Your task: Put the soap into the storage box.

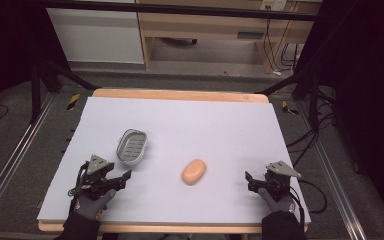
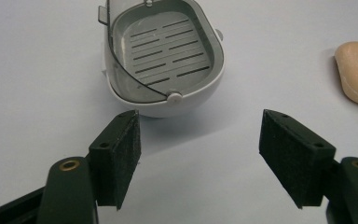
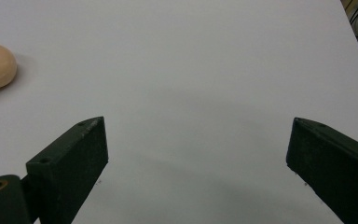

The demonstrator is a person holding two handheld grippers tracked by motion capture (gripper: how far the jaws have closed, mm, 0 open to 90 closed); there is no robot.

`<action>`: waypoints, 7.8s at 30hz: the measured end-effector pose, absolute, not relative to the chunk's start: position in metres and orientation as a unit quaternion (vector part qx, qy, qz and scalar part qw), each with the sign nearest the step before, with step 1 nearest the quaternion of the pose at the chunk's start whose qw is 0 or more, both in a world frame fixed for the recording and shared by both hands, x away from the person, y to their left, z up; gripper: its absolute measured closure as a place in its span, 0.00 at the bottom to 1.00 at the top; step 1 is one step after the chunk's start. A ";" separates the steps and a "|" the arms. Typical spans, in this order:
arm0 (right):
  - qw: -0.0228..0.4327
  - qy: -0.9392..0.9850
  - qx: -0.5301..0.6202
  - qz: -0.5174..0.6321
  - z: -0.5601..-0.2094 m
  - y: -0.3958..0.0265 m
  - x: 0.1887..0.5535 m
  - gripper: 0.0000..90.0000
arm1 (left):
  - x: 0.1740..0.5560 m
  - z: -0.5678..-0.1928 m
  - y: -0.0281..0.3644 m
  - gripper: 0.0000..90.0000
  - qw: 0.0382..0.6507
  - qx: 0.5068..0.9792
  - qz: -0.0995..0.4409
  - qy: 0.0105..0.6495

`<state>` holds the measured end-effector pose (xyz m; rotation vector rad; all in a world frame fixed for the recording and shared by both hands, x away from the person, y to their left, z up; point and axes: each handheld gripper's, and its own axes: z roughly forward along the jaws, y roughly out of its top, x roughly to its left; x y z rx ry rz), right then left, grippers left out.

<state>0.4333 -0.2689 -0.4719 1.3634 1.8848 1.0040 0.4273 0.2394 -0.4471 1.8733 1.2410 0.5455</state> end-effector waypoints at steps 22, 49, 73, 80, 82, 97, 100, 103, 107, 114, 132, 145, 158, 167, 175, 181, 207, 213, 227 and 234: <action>0.299 0.709 0.512 0.383 -0.470 -0.268 0.434 0.06 | 0.429 -0.435 0.216 0.32 0.407 0.757 0.211 0.466; 0.305 0.704 0.515 0.382 -0.467 -0.268 0.433 0.06 | 0.452 -0.411 0.167 0.31 0.429 0.763 0.205 0.439; 0.301 0.708 0.514 0.381 -0.468 -0.266 0.434 0.06 | 0.458 -0.418 0.116 0.29 0.419 0.791 0.192 0.402; 0.299 0.708 0.514 0.380 -0.468 -0.266 0.434 0.06 | 0.458 -0.421 0.106 0.28 0.410 0.800 0.193 0.393; 0.297 0.709 0.513 0.380 -0.469 -0.266 0.434 0.06 | 0.459 -0.422 0.102 0.28 0.413 0.800 0.190 0.391; 0.295 0.709 0.515 0.381 -0.469 -0.266 0.435 0.06 | 0.463 -0.430 0.079 0.27 0.395 0.821 0.177 0.373; 0.293 0.710 0.515 0.381 -0.469 -0.266 0.435 0.06 | 0.464 -0.432 0.072 0.27 0.394 0.823 0.177 0.369; 0.292 0.710 0.515 0.381 -0.469 -0.266 0.435 0.06 | 0.465 -0.432 0.067 0.27 0.394 0.825 0.173 0.367; 0.290 0.712 0.515 0.380 -0.470 -0.266 0.435 0.06 | 0.465 -0.433 0.060 0.27 0.389 0.830 0.172 0.361; 0.289 0.711 0.515 0.381 -0.469 -0.266 0.435 0.06 | 0.468 -0.438 0.045 0.27 0.383 0.836 0.164 0.356; 0.286 0.717 0.513 0.376 -0.471 -0.264 0.435 0.06 | 0.478 -0.453 0.032 0.26 0.352 0.852 0.156 0.355; 0.284 0.720 0.511 0.374 -0.473 -0.264 0.436 0.06 | 0.484 -0.464 0.027 0.26 0.331 0.862 0.140 0.358; 0.280 0.722 0.511 0.372 -0.474 -0.263 0.437 0.06 | 0.489 -0.473 0.025 0.29 0.318 0.865 0.128 0.367; 0.280 0.722 0.512 0.372 -0.474 -0.263 0.437 0.06 | 0.487 -0.474 0.023 0.33 0.312 0.868 0.138 0.361; 0.281 0.723 0.511 0.370 -0.474 -0.264 0.437 0.06 | 0.488 -0.472 0.022 0.35 0.308 0.870 0.135 0.360; 0.279 0.725 0.510 0.370 -0.474 -0.263 0.437 0.06 | 0.488 -0.471 0.024 0.35 0.310 0.868 0.132 0.365; 0.280 0.723 0.512 0.369 -0.474 -0.263 0.437 0.06 | 0.471 -0.418 0.084 0.35 0.354 0.842 0.160 0.374; 0.280 0.723 0.513 0.369 -0.474 -0.263 0.437 0.06 | 0.468 -0.413 0.102 0.35 0.357 0.836 0.165 0.382; 0.282 0.725 0.510 0.367 -0.474 -0.262 0.436 0.06 | 0.469 -0.410 0.143 0.36 0.361 0.815 0.176 0.417; 0.282 0.726 0.508 0.369 -0.474 -0.262 0.436 0.06 | 0.473 -0.403 0.158 0.36 0.368 0.803 0.187 0.429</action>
